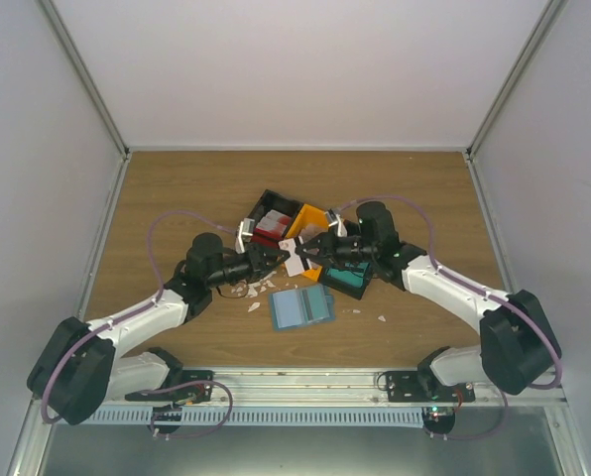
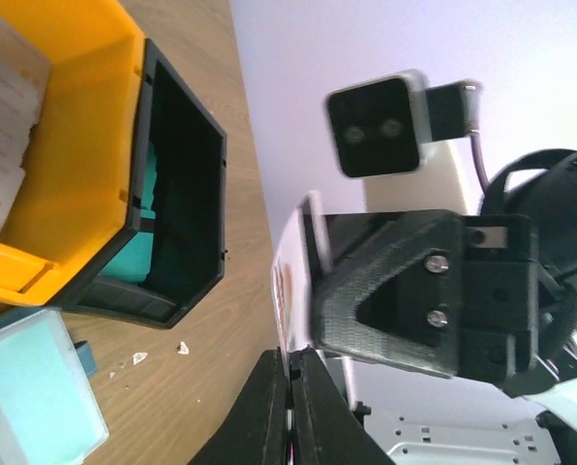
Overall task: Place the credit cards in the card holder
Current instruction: Pick up the credit card from the storage box.
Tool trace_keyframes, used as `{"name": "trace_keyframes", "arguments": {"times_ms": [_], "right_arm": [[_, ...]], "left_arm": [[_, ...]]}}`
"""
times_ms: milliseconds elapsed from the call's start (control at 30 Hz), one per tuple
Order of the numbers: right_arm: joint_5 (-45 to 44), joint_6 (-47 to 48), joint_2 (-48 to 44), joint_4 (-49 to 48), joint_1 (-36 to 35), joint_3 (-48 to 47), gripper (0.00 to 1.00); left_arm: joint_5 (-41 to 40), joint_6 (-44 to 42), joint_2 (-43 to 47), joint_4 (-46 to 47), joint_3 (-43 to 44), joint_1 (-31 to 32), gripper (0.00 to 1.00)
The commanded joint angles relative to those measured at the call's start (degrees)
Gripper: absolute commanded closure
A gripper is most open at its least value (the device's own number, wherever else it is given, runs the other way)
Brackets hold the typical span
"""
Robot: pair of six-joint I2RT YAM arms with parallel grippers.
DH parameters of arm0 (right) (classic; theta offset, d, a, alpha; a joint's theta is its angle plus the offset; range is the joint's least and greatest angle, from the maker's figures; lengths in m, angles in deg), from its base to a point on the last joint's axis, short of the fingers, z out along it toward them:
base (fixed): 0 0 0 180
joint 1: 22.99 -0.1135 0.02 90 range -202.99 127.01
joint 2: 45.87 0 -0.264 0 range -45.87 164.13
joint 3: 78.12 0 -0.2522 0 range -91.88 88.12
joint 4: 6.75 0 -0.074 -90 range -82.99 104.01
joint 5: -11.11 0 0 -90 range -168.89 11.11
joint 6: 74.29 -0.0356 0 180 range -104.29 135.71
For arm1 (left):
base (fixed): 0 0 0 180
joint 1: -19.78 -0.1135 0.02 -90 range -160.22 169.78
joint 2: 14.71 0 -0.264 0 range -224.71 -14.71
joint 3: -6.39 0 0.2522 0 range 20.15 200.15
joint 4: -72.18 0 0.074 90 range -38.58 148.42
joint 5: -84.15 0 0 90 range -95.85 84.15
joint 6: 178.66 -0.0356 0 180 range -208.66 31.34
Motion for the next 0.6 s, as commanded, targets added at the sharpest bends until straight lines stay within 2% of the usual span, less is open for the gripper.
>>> {"name": "trace_keyframes", "arguments": {"times_ms": [0, 133, 300, 433, 567], "right_arm": [[2.00, 2.18, -1.67, -2.23, 0.79, 2.00, 0.90], [-5.58, 13.31, -3.53, 8.38, 1.80, 2.65, 0.74], [-22.11, 26.91, -7.63, 22.64, -0.20, 2.86, 0.64], [-31.63, 29.68, -8.74, 31.68, -5.59, 2.73, 0.61], [-36.39, 29.45, -6.04, 33.87, -10.31, 3.17, 0.56]], "left_arm": [[2.60, -1.65, -0.97, 4.17, -1.02, 0.31, 1.00], [2.07, -7.80, -0.15, -0.89, -1.43, 0.14, 1.00], [-0.82, -14.26, 2.31, -8.29, -4.24, 0.13, 1.00], [0.40, -14.35, 2.40, -6.36, -10.35, 0.37, 1.00], [0.72, -11.74, -0.07, -1.34, -13.34, 2.13, 1.00]]}}
